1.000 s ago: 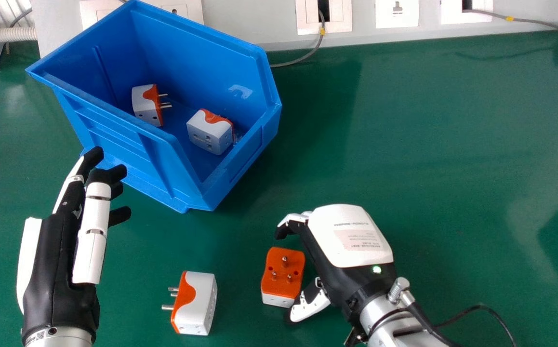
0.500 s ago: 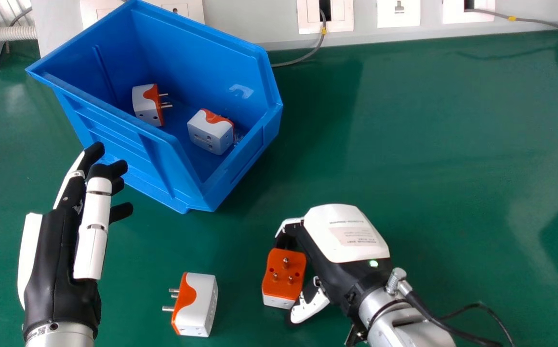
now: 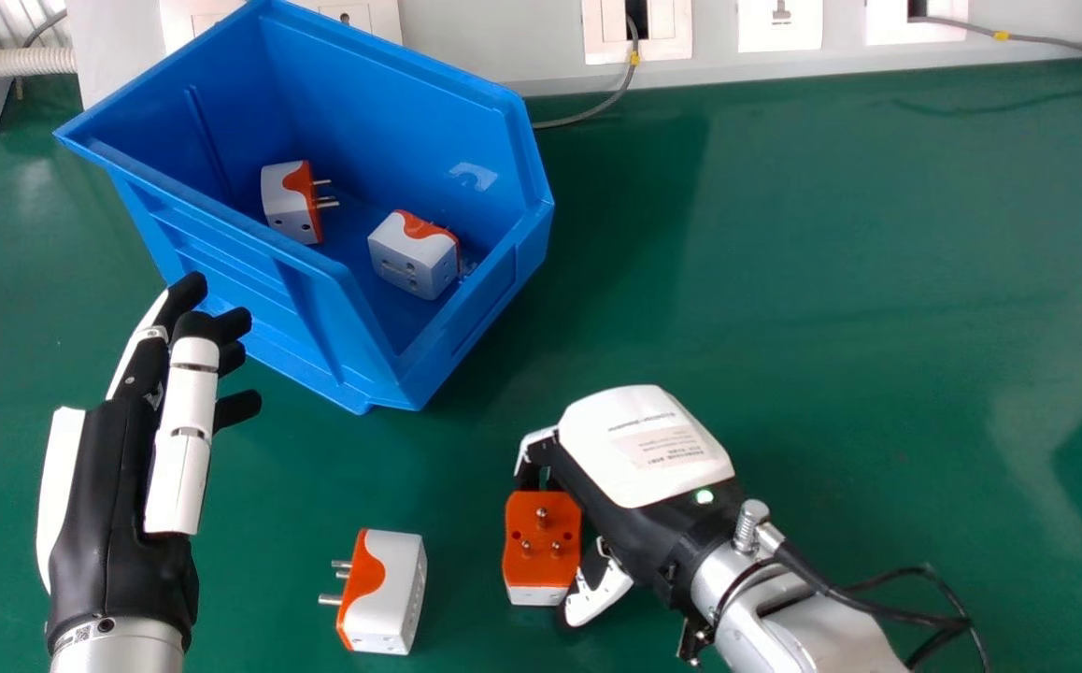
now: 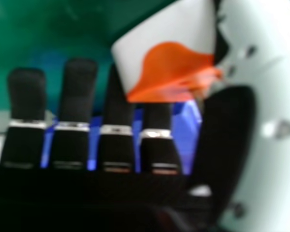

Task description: Pick all objects and put in blue box

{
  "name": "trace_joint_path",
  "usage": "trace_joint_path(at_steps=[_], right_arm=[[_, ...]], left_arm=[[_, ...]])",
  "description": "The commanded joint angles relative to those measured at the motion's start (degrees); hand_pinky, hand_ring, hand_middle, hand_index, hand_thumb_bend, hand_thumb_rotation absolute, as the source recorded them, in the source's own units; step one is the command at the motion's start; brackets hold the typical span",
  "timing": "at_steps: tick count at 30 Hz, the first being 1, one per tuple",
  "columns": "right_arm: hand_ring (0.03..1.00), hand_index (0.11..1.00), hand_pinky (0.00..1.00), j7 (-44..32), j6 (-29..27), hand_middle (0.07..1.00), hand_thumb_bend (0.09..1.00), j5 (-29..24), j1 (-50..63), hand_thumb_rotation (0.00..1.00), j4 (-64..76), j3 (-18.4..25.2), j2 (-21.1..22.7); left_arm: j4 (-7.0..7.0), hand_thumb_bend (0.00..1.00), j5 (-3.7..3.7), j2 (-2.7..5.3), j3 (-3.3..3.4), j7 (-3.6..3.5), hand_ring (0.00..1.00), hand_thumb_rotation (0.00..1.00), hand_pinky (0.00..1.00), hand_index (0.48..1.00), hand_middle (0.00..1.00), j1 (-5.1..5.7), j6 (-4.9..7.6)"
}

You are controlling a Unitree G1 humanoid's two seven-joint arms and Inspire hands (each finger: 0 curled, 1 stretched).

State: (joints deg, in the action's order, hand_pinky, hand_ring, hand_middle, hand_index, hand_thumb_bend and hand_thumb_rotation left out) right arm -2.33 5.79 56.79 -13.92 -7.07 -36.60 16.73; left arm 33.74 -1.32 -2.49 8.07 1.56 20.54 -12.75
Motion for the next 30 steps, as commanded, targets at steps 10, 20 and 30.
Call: trace_joint_path(at_steps=[10,20,30], right_arm=[[0.412,0.511,0.31,-4.86,-0.75,0.523,0.523,0.78,-2.20,0.01,-0.47,-0.13,1.34],[0.415,0.499,0.34,-8.00,1.55,0.527,0.517,-0.02,-2.34,0.00,1.57,0.86,0.60],[0.409,0.504,0.36,-11.59,3.91,0.523,0.511,-1.89,-2.29,0.00,5.19,3.13,-0.39]], left_arm=[[1.89,0.29,-0.22,0.28,-0.03,0.53,0.85,0.95,0.76,0.901,0.84,-0.60,-0.24],[3.00,0.29,-0.42,0.46,-0.17,0.56,0.84,0.95,0.75,0.898,0.84,-0.29,-1.02],[2.85,0.29,0.15,0.34,0.47,0.34,0.84,0.95,0.74,0.896,0.83,-0.61,-1.46]])
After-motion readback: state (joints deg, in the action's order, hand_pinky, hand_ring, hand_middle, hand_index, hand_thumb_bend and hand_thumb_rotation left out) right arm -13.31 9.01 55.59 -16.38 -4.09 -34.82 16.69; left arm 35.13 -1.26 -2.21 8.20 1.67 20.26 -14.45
